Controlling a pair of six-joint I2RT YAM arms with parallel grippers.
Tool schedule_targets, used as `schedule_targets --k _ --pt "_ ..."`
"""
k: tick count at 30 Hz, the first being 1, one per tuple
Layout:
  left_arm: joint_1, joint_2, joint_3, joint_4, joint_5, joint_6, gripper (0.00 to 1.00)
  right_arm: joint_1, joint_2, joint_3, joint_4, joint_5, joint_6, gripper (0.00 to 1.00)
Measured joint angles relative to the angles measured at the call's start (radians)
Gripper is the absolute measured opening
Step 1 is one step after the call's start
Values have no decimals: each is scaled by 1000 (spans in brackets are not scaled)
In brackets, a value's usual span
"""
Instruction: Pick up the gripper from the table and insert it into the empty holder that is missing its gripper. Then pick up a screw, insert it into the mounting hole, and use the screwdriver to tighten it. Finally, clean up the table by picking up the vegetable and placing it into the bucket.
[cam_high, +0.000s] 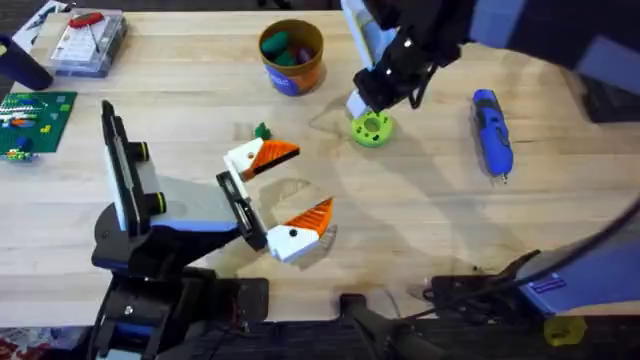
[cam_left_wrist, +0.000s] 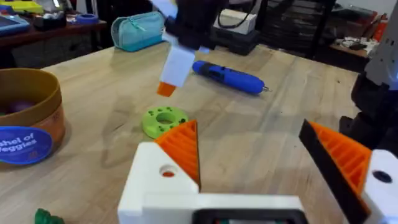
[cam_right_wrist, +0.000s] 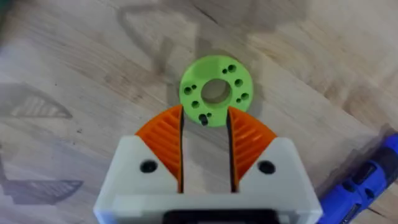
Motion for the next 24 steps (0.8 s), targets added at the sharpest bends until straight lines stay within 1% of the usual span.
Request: schedule_targets --k 7,16,24 --pt "0 0 0 0 0 0 986 3 -72 -20 -4 0 0 353" --pt "0 0 0 0 0 0 986 3 -189 -217 59 0 1 353" --pt "0 0 0 0 0 0 986 3 -189 -330 150 0 34 353"
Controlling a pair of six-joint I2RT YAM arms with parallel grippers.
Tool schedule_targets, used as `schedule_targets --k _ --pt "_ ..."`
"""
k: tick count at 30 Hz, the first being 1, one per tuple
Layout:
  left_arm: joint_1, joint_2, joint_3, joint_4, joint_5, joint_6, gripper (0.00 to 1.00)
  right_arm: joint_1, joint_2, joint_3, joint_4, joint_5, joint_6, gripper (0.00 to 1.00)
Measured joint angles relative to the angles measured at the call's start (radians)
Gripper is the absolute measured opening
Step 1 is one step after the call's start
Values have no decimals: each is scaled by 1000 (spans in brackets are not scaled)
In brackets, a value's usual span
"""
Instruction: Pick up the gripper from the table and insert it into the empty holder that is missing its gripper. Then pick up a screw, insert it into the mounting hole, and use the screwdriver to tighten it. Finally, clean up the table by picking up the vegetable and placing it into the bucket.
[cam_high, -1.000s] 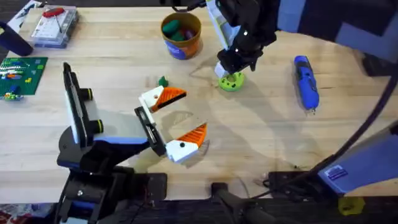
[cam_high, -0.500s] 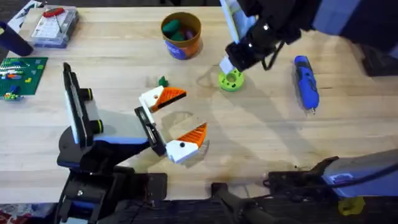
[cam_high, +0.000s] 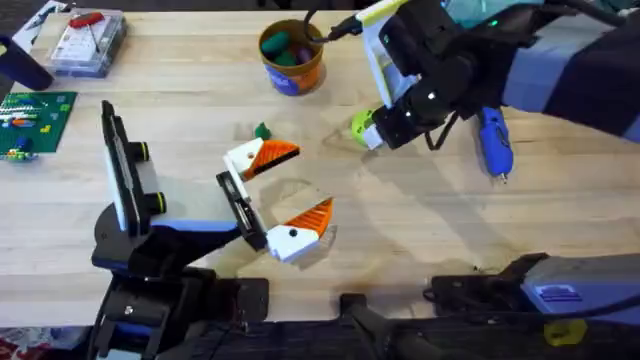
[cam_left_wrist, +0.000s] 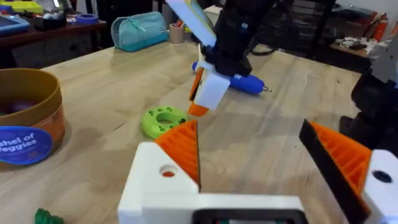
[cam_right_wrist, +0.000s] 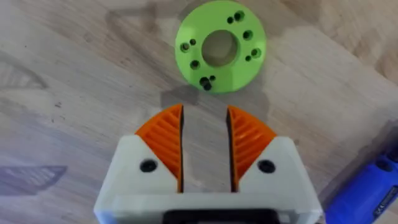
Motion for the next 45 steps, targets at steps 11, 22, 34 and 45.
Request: schedule_targets --k 11,22,34,45 --pt "0 0 0 0 0 0 986 0 91 -6 63 0 11 353" --pt "0 0 0 0 0 0 986 0 140 17 39 0 11 353" --pt "0 0 0 0 0 0 986 0 174 42 44 1 11 353" --pt "0 0 0 0 0 0 986 0 174 42 64 1 11 353"
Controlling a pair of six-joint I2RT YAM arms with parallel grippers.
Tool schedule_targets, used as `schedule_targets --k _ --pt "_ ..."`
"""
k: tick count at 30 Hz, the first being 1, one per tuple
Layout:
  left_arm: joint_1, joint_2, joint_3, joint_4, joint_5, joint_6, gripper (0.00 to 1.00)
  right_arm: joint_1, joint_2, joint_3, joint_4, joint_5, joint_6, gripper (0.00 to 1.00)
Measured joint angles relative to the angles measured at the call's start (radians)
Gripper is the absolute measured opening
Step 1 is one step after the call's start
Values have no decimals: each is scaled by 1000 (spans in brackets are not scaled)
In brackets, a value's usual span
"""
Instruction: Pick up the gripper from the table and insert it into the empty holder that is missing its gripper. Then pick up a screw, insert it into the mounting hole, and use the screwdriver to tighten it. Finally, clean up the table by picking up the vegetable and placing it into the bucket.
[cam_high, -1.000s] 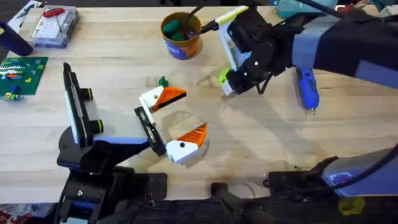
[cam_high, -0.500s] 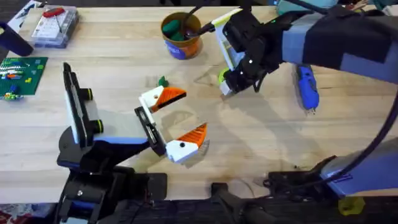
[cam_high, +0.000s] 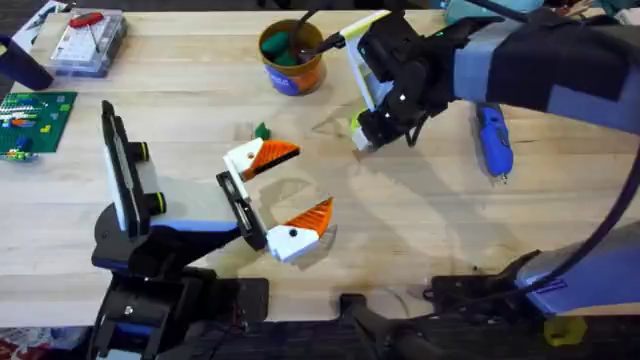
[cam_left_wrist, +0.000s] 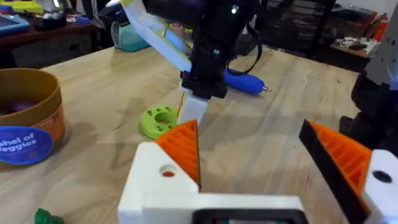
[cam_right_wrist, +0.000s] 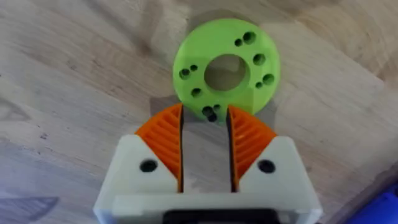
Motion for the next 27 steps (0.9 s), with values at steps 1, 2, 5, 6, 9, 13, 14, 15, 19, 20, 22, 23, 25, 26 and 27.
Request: schedule_targets --k 1,2,5,6,9,13,14,15,19,20,22,23,25,26,27 --pt "0 0 0 0 0 0 986 0 0 0 0 0 0 353" --pt "0 0 0 0 0 0 986 0 0 0 2 0 0 353" --pt "0 0 0 0 0 0 986 0 0 0 2 0 0 353" --pt "0 0 0 0 0 0 986 0 0 0 2 0 0 353" --pt "0 0 0 0 0 0 986 0 0 0 2 0 0 353" --pt "0 0 0 0 0 0 986 0 0 0 2 0 0 353" --pt "0 0 0 0 0 0 986 0 0 0 2 0 0 353" --pt "0 0 0 0 0 0 986 0 0 0 2 0 0 353" --pt "0 0 0 0 0 0 986 0 0 0 2 0 0 353" --pt "0 0 0 0 0 0 986 0 0 0 2 0 0 353" --pt "0 0 0 0 0 0 986 0 0 0 2 1 0 286" --pt "0 0 0 0 0 0 986 0 0 0 2 2 3 204" --pt "0 0 0 0 0 0 986 0 0 0 2 3 4 45" --pt "0 0 0 0 0 0 986 0 0 0 2 3 5 15" --pt "0 0 0 0 0 0 986 0 0 0 2 3 6 7"
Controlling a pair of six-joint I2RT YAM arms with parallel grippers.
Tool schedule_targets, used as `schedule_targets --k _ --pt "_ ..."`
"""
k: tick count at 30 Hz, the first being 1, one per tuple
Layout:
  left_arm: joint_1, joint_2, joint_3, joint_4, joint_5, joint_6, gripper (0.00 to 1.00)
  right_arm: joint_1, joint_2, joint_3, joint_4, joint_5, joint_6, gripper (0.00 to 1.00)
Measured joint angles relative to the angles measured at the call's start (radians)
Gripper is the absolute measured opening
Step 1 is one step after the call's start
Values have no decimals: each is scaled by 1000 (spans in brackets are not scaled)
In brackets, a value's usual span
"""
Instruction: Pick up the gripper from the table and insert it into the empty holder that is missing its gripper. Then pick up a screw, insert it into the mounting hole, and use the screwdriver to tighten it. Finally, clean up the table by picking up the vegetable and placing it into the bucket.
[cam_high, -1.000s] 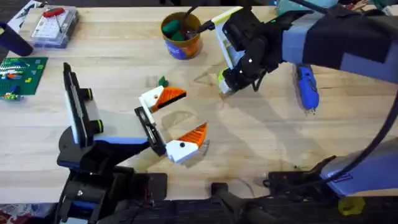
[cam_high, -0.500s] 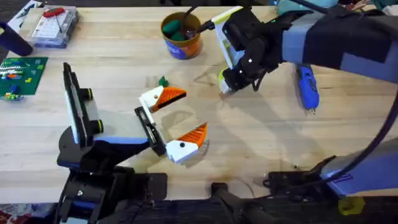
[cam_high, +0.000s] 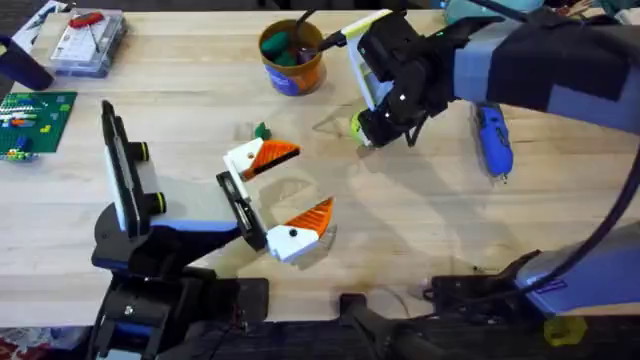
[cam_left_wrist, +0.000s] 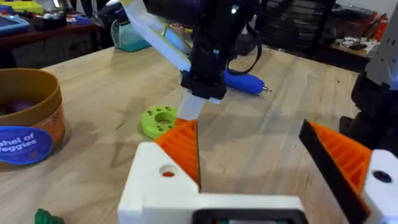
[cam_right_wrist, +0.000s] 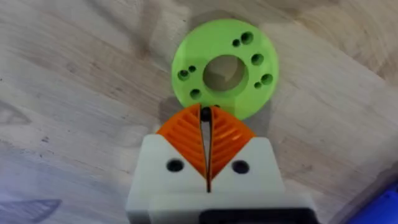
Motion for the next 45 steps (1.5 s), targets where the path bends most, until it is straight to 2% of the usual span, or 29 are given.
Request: schedule_targets --k 16,21,25,36,45 --pt "0 0 0 0 0 0 986 0 0 0 0 0 0 4" --pt "0 0 0 0 0 0 986 0 0 29 -55 0 0 4" --pt "0 0 0 0 0 0 986 0 -3 135 -166 -1 0 4" --pt "0 0 0 0 0 0 986 2 -23 569 -505 0 1 4" --pt "0 0 0 0 0 0 986 81 -25 757 -640 -1 -2 4"
